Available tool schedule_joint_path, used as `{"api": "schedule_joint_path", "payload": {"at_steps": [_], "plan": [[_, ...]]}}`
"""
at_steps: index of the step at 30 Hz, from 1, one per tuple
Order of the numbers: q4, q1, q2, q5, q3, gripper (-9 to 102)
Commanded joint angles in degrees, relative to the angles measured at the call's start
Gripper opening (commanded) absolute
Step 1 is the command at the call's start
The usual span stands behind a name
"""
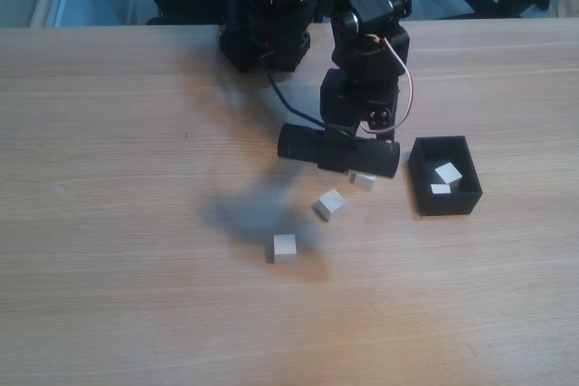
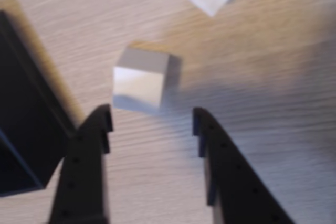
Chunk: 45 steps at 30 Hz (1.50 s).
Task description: Pick blocks and place them in the box.
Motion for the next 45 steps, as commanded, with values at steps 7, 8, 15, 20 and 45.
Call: {"api": "schedule_joint_path", "payload": {"at_steps": [7, 8, 15, 20, 45], "plan": [[-1.58, -1.41, -3.87, 0.79, -6.42, 16], [-1.76, -1.41, -4.22, 0.79, -6.50, 16], [-3.87, -1.05, -7.29, 0.79, -6.77, 16], [-5.54, -0.97, -9.05, 0.97, -6.77, 15], [4.22, -7.12, -0.18, -5.89, -19.42, 0]]}}
